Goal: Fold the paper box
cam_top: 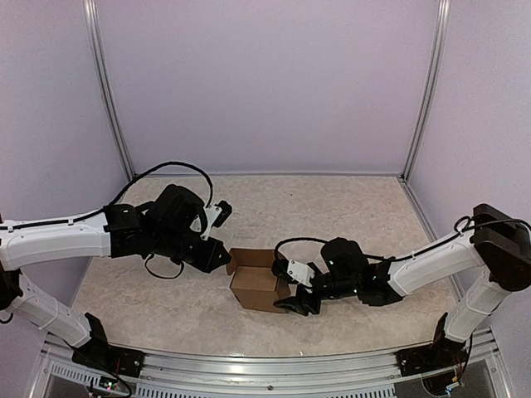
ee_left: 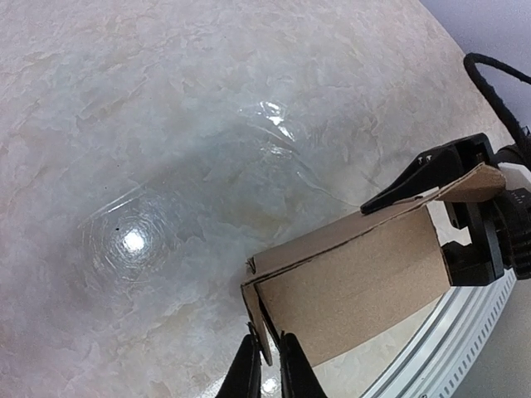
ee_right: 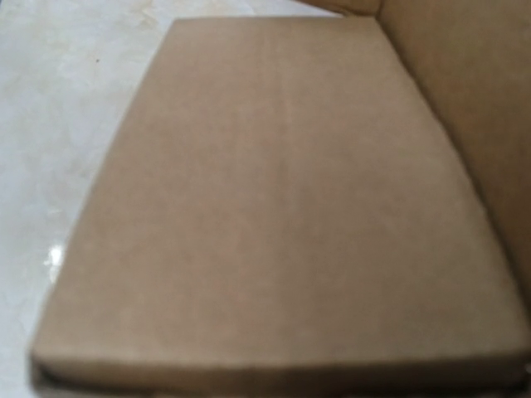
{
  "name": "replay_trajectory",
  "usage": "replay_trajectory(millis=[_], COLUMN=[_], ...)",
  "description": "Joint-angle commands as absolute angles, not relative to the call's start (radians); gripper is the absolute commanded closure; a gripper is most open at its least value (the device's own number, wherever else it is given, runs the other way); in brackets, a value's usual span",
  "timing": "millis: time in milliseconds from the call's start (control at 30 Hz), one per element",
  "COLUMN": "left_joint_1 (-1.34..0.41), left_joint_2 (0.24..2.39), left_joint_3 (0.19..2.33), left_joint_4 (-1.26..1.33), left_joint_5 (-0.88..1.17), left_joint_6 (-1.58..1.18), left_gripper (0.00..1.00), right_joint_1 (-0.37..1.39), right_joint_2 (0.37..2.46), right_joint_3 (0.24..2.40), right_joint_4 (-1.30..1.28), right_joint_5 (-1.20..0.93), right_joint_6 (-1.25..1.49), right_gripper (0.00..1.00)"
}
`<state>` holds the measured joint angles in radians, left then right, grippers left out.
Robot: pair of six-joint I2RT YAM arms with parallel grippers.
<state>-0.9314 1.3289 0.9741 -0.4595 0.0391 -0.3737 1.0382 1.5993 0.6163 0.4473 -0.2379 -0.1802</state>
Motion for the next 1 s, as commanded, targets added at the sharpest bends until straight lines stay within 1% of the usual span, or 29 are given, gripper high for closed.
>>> replay_trajectory(millis=[0, 267, 300, 567, 967], left_joint_1=[-0.942, -0.953, -0.954, -0.962, -0.967], left_joint_2=[1.353, 1.383, 1.385, 1.397, 1.406], left_joint_3=[0.988, 0.981, 0.98, 0.979, 0.982], left_joint_4=[-0.468, -0.468, -0.469, -0.467, -0.447], left_joint_5=[0.026, 0.005, 0.004, 0.003, 0.024], left_joint_6=[-0.379, -0.379, -0.379, -0.383, -0.428], left_gripper=[0.92, 0.93, 0.95, 1.0, 1.0], right_joint_1=[1.052, 1.057, 1.057, 1.06, 1.073], right_joint_2=[1.615, 1.623, 1.622, 1.625, 1.668], right_joint_3=[0.611, 0.601, 0.601, 0.594, 0.588], right_joint_4=[0.489, 0.512, 0.513, 0.531, 0.584], right_joint_5=[-0.217, -0.208, -0.208, -0.19, -0.111], right_joint_6=[-0.161, -0.15, -0.15, -0.142, -0.115], right_gripper=[0.75, 0.76, 0.76, 0.77, 0.78])
